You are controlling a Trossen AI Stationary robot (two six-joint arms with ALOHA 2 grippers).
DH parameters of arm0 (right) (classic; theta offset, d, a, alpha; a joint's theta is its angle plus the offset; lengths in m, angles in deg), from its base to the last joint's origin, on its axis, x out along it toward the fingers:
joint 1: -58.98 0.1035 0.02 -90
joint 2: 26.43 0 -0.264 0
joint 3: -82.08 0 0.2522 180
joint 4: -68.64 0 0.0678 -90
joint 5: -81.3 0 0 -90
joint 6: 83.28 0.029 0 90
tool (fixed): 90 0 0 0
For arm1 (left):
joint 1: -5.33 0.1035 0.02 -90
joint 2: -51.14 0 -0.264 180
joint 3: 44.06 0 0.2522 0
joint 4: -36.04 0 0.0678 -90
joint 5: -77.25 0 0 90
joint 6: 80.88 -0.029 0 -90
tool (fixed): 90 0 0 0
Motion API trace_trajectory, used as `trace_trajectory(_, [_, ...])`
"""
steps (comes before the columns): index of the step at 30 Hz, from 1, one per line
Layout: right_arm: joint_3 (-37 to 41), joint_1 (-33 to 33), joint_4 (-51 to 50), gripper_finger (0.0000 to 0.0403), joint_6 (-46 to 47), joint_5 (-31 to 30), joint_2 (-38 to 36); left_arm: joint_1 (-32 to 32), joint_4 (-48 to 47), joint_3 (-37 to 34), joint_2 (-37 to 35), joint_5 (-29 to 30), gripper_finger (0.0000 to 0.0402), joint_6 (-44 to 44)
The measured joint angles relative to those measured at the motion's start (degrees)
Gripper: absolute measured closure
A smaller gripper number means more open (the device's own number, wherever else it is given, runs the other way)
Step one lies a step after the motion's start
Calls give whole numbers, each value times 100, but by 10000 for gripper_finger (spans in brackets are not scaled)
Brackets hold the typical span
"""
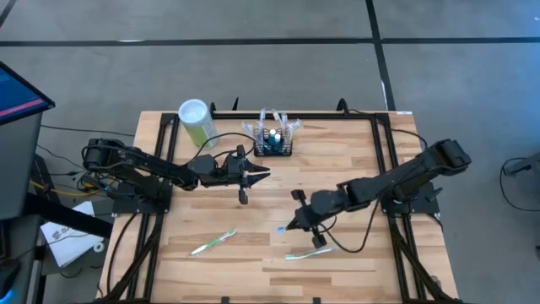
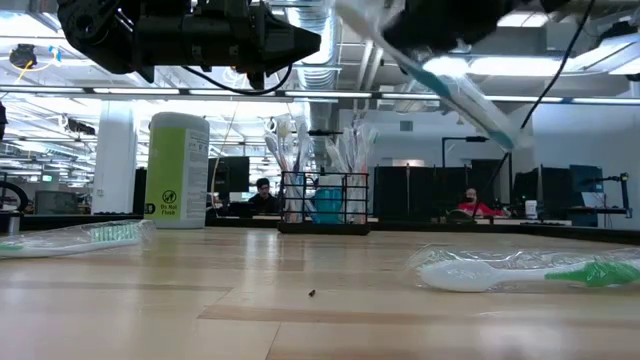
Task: Pick & Place toothbrushing station
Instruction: Put the blue toothbrush into the black wire organizer
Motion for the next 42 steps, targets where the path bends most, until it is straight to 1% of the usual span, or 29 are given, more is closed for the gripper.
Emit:
trace_trajectory(6, [7, -103, 158, 403, -320, -209, -239, 0, -1, 0, 0, -1, 344, 0])
trace_trajectory(15, [0, -307, 673, 403, -605, -139, -364, 0, -11, -1, 0, -1, 344, 2])
trace_trajectory(25, [9, -535, 897, 403, -900, -122, -768, 0, -41, 1, 0, -1, 344, 1])
trace_trajectory(29, [9, -624, 1169, 403, -1068, -122, -873, 0, -41, 1, 0, -1, 344, 2])
trace_trajectory(37, [9, -986, 1573, 403, -1112, -90, -920, -1, -41, 1, 2, -1, 344, 2])
trace_trajectory(42, [9, -1302, 1842, 403, -1173, 127, -918, -1, -39, 1, 2, -1, 344, 2])
